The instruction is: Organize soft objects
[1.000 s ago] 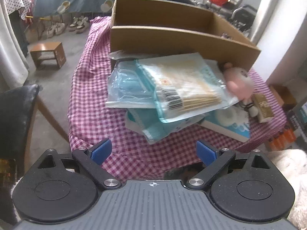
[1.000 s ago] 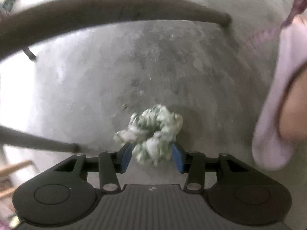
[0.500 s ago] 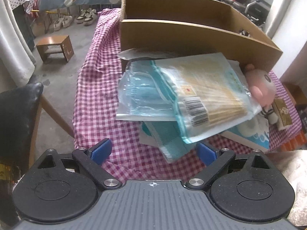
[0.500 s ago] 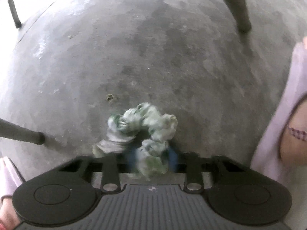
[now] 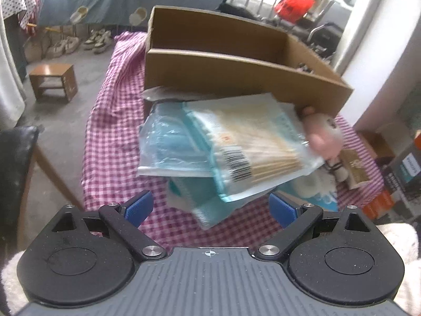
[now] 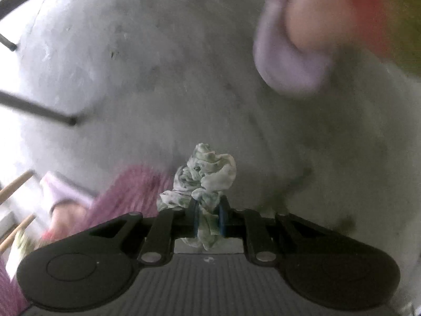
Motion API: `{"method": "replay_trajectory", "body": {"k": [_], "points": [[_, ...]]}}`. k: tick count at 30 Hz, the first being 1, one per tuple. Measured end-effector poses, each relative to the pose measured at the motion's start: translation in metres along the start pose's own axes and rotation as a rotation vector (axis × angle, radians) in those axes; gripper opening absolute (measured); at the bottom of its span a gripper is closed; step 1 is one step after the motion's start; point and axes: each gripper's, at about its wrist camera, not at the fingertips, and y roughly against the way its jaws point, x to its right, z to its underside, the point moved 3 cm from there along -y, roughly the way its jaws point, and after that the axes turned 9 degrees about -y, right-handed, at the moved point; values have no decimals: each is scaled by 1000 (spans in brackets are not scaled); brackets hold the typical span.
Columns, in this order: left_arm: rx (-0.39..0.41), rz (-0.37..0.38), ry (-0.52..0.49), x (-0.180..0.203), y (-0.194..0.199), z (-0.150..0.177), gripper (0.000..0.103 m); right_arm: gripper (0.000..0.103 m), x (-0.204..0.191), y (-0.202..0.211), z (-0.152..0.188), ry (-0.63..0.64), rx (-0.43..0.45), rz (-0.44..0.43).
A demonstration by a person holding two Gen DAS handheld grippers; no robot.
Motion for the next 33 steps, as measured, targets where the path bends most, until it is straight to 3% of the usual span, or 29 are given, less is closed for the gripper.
{"method": "replay_trajectory", "body": {"k": [6, 11, 16, 21, 24, 27, 30, 33], "points": [[62, 40, -23, 7, 12, -2, 95, 15, 27, 90, 61, 32, -15, -155], [104, 62, -49, 14, 16, -5, 95, 15, 39, 190, 103, 140, 86, -281], [153, 109, -54, 22, 20, -14, 95, 15, 69, 262, 148, 187, 158, -351], [186, 124, -77, 31, 24, -24, 95, 15, 78, 325, 173, 242, 344, -498], [193, 115, -83, 33, 26, -26, 96, 15, 61, 383, 172, 353, 561, -598], [199, 97, -94, 34, 30, -28, 97, 16, 31, 433, 156, 467, 774, -643], [200, 77, -93, 33, 31, -29, 97, 16, -2, 459, 113, 473, 825, -706], [194, 53, -83, 30, 30, -31, 97, 17, -32, 453, 48, 394, 763, -706]]}}
